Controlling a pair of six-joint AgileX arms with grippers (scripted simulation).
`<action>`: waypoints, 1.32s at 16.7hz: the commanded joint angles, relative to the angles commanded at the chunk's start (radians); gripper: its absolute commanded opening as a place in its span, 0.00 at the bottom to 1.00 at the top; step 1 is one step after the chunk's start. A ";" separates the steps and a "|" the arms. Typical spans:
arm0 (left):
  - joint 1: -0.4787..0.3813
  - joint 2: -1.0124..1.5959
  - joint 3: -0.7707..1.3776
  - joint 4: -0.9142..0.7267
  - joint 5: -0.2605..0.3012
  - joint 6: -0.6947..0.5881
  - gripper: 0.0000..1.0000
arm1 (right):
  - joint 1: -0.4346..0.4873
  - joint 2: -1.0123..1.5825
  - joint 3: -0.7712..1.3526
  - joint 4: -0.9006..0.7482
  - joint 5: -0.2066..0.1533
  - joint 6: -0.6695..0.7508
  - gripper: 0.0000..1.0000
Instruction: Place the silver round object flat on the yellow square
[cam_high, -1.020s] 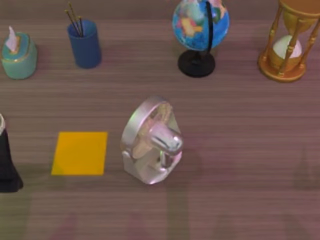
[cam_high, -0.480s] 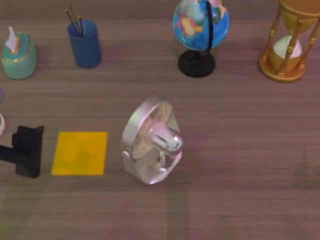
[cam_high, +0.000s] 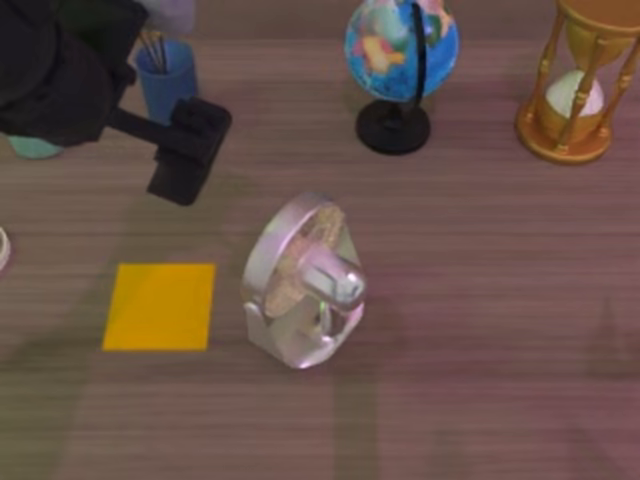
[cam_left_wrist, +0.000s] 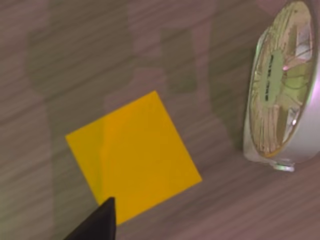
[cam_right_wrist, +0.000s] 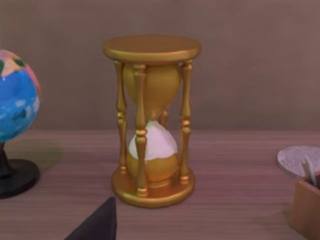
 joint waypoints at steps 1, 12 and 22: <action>-0.024 0.096 0.096 -0.059 -0.003 -0.004 1.00 | 0.000 0.000 0.000 0.000 0.000 0.000 1.00; -0.184 0.743 0.713 -0.447 -0.044 -0.033 1.00 | 0.000 0.000 0.000 0.000 0.000 0.000 1.00; -0.181 0.725 0.592 -0.344 -0.044 -0.031 1.00 | 0.000 0.000 0.000 0.000 0.000 0.000 1.00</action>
